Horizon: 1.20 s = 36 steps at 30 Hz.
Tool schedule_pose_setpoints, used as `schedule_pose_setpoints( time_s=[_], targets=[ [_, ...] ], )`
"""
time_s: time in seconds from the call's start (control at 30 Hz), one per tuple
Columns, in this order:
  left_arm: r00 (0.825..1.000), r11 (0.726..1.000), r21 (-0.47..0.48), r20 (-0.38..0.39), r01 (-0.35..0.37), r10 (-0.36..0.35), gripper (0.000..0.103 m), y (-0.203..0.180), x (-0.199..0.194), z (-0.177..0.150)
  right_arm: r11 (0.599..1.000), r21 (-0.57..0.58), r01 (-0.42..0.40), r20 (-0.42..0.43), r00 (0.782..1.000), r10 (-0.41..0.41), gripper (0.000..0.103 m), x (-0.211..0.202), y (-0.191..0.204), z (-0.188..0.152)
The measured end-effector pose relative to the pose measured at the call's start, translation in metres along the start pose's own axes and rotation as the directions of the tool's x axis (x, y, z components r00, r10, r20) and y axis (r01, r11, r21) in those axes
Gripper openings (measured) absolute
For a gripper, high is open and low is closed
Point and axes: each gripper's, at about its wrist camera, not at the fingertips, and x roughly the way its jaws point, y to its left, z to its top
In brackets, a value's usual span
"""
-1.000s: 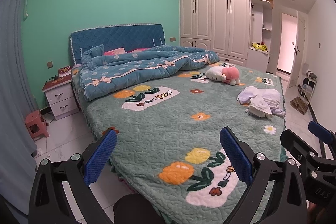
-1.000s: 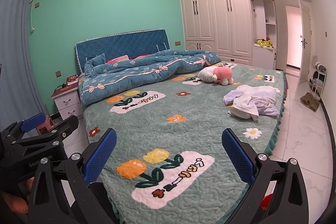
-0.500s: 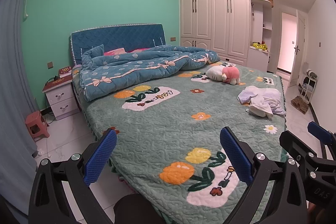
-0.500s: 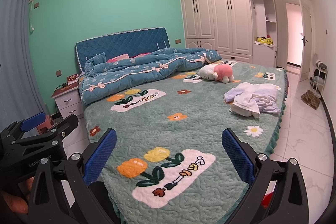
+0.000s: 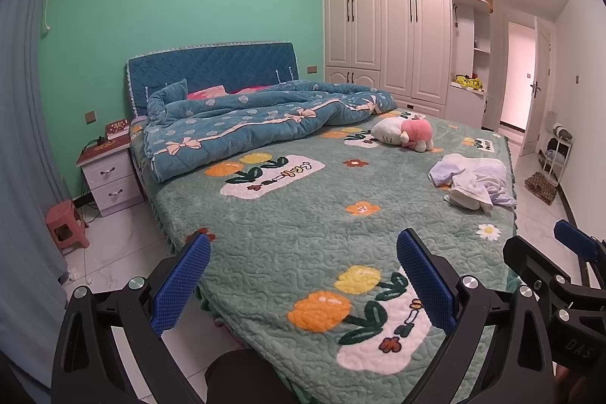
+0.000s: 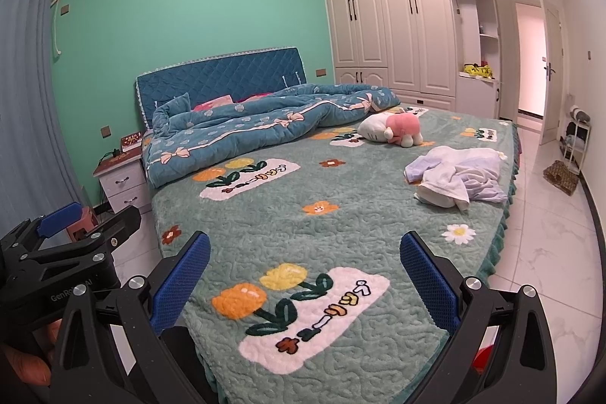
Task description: Collect trash
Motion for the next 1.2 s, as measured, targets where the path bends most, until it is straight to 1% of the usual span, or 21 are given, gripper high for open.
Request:
schedule_pose_setpoints(
  time_s=[0.7,1.2],
  targets=[
    [1.000,1.000,-0.001,0.003,-0.001,0.001,0.097,-0.0014,-0.0011,0.0003,1.000,0.001,0.002,0.001,1.000,-0.002,0.098,0.0003,-0.0003,0.0012],
    [1.000,0.999,0.031,0.007,0.007,-0.008,0.097,-0.0024,0.0062,0.0001,1.000,0.003,0.000,-0.003,1.000,0.000,0.098,0.0013,0.0000,0.0019]
  ],
)
